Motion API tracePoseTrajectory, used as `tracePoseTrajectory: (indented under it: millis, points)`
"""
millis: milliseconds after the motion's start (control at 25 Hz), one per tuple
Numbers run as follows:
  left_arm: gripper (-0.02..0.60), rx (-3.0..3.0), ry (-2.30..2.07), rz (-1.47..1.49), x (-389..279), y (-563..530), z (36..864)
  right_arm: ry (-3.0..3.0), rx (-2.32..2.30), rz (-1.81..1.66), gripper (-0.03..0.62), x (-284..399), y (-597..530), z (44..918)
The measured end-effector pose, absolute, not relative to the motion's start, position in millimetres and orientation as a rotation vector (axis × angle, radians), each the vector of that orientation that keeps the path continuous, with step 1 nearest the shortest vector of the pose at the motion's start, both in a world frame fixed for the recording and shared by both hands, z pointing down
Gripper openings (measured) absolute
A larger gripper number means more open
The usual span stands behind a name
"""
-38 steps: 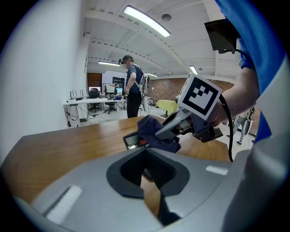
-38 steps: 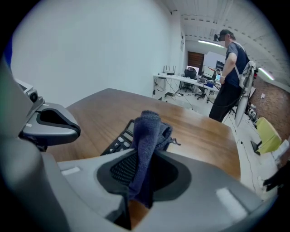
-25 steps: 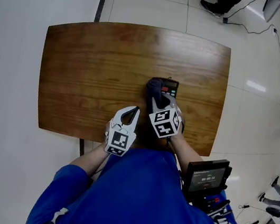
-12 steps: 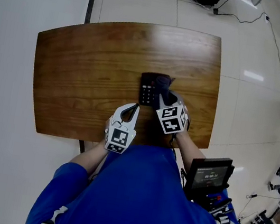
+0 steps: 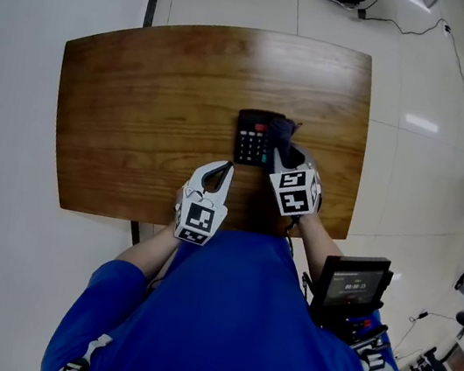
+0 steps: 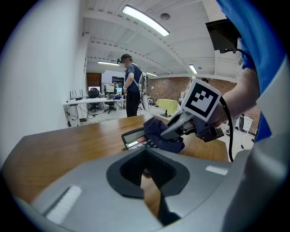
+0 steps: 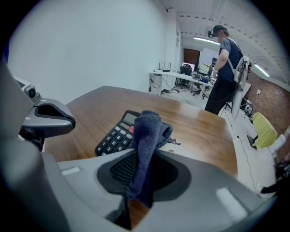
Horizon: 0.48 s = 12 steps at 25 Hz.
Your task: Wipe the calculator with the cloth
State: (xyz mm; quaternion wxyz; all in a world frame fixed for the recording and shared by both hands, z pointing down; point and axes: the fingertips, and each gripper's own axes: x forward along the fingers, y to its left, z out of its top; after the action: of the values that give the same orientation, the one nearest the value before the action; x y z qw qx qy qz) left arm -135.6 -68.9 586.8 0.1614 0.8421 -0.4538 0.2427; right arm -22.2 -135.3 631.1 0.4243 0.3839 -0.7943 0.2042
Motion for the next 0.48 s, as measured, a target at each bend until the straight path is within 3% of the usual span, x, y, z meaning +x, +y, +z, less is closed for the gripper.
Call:
tracePoseTrajectory:
  millis: [480]
  points:
    - [0.006, 2.358, -1.377, 0.694, -158, -59, 566, -2.095, 0.739, 0.457, 0.089, -111, -110, 619]
